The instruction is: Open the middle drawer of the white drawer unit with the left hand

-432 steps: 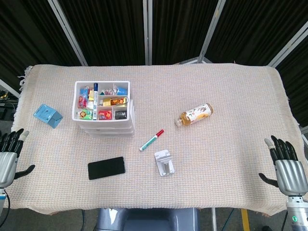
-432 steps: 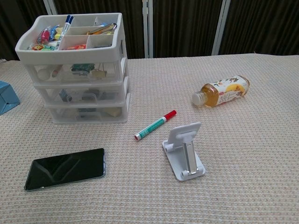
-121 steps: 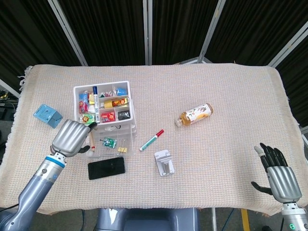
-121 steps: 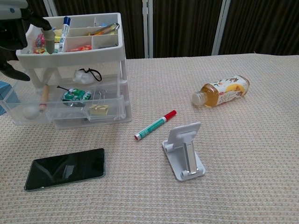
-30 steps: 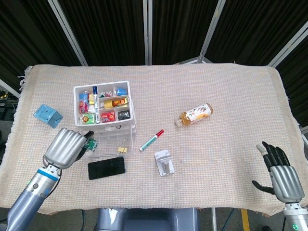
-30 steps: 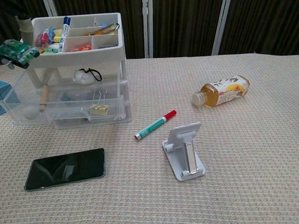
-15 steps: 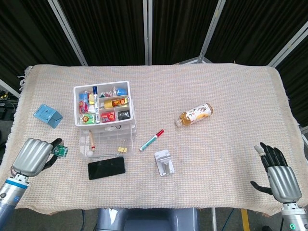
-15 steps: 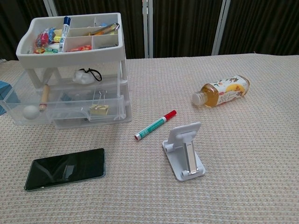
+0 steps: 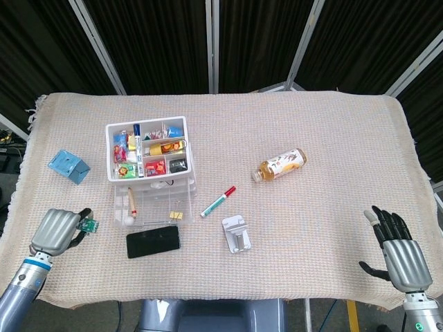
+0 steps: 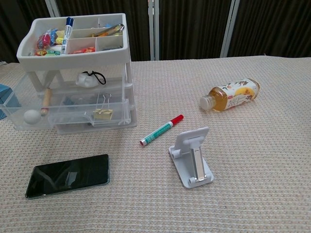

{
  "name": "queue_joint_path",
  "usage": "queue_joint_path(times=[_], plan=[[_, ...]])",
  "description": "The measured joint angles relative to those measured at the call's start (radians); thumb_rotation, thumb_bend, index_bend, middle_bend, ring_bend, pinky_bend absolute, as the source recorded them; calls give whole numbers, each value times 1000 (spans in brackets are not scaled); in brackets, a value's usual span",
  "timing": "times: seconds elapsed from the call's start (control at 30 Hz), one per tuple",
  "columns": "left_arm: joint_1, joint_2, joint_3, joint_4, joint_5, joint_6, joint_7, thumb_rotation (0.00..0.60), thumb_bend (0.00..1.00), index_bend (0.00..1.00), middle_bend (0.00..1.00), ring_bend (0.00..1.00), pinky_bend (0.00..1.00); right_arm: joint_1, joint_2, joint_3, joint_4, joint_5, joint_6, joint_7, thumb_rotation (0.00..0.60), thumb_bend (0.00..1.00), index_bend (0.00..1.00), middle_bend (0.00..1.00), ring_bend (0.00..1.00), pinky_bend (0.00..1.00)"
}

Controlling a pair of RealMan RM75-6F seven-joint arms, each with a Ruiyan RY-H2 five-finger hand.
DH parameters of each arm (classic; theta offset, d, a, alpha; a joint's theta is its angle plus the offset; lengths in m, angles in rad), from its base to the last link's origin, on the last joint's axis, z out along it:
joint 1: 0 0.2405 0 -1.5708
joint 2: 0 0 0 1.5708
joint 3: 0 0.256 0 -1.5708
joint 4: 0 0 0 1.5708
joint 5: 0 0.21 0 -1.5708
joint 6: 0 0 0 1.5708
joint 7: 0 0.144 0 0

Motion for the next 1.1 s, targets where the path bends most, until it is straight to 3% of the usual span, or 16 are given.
queue_joint_path(times=[0.2, 0.43, 0.6, 0.8, 0.93, 1.0, 1.1], plan=[[13, -91, -26, 99, -35, -50, 7, 600, 399, 385, 950, 943, 834, 0, 1, 0, -2, 4, -2, -1, 600, 0, 0, 0, 0, 0], [42, -145, -58, 156, -50, -46, 33, 600, 184, 259, 931, 920, 814, 1, -1, 0, -1, 6, -6, -5, 600, 0, 0, 0, 0, 0], [62, -141, -67, 147, -25, -5, 13, 600, 108, 216, 801, 819, 690, 1, 0, -1, -2, 4, -5, -6, 600, 0, 0, 0, 0, 0], [106, -127, -67, 116, 46, 108, -17, 600, 96, 97, 420, 519, 399, -1, 0, 1, -2, 2, 4, -7, 600, 0, 0, 0, 0, 0], [160, -110, -52, 76, 116, 221, -52, 600, 85, 4, 69, 159, 170, -3, 0, 2, 0, -7, 14, 0, 600, 0, 0, 0, 0, 0], [188, -96, -40, 47, 148, 266, -73, 600, 84, 0, 2, 30, 53, -3, -1, 2, 3, -17, 22, 5, 600, 0, 0, 0, 0, 0], [227, -63, -19, -7, 182, 311, -93, 600, 84, 0, 0, 0, 0, -4, -5, 3, 11, -31, 36, 7, 600, 0, 0, 0, 0, 0]])
